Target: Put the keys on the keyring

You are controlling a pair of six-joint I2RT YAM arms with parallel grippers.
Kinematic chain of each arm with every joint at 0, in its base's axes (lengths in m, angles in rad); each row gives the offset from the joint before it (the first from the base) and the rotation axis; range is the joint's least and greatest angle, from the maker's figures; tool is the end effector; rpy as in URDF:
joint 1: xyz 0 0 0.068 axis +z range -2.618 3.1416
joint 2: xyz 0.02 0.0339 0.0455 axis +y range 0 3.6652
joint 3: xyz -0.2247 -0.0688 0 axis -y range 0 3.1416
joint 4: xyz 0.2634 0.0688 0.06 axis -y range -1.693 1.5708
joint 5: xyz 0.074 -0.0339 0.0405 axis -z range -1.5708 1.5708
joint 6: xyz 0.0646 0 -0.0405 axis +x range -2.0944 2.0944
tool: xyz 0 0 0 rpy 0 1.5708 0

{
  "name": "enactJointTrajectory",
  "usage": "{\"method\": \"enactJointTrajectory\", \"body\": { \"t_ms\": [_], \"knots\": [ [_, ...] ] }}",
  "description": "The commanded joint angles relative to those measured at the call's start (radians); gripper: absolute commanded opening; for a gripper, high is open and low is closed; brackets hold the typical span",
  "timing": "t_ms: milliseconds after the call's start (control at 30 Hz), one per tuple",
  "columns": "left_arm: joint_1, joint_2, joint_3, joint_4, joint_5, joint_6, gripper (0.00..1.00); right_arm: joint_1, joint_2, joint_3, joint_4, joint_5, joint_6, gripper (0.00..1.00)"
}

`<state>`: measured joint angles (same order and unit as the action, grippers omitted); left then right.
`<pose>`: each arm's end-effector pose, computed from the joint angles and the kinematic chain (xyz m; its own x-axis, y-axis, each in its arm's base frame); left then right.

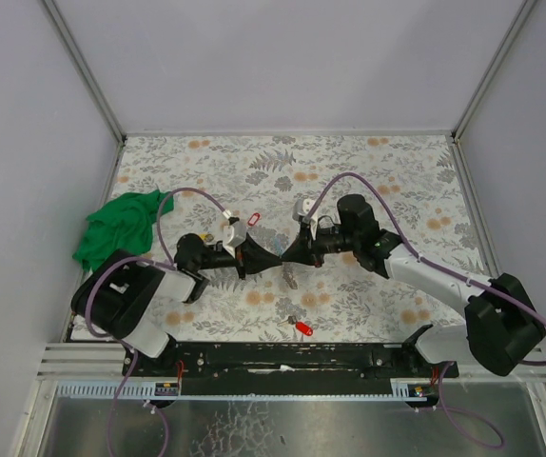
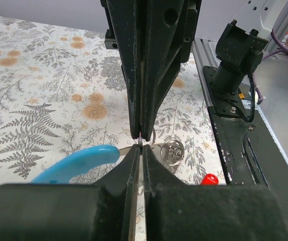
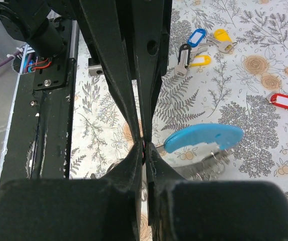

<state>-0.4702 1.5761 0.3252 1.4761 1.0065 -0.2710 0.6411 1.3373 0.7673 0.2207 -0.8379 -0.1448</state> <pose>0.2131 -0.1695 0.1313 -0.0696 -0.1252 -0.9897 0.9942 0.0728 -0.0791 0.2376 0.2372 0.2004 -0.1329 -0.2196 -0.9665 -0.9894 0.0877 0.1161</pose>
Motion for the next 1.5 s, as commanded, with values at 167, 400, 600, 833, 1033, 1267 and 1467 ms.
{"method": "enactJointTrajectory", "body": {
  "t_ms": [167,400,600,833,1033,1267,1467],
  "knots": [
    [-0.035,-0.336,0.135,-0.868,-0.197,0.472,0.0,0.0,-0.168,-0.032,-0.127,0.194,-0.062,0.24],
    [-0.051,-0.347,0.355,-1.317,-0.333,0.651,0.0,0.0,-0.255,-0.071,-0.063,0.325,-0.101,0.39],
    [-0.057,-0.326,0.429,-1.428,-0.313,0.695,0.0,0.0,-0.212,-0.044,-0.005,0.42,-0.026,0.39],
    [-0.057,-0.333,0.406,-1.368,-0.282,0.658,0.0,0.0,-0.1,-0.019,0.132,0.243,0.166,0.42],
    [-0.057,-0.337,0.417,-1.38,-0.263,0.658,0.0,0.0,-0.091,-0.01,0.117,0.221,0.078,0.4],
    [-0.07,-0.332,0.463,-1.456,-0.247,0.684,0.0,0.0,-0.086,-0.027,0.163,0.178,-0.154,0.34],
    [-0.088,-0.325,0.485,-1.484,-0.263,0.69,0.0,0.0,-0.041,-0.055,0.262,0.086,-0.252,0.32]
  ]
}}
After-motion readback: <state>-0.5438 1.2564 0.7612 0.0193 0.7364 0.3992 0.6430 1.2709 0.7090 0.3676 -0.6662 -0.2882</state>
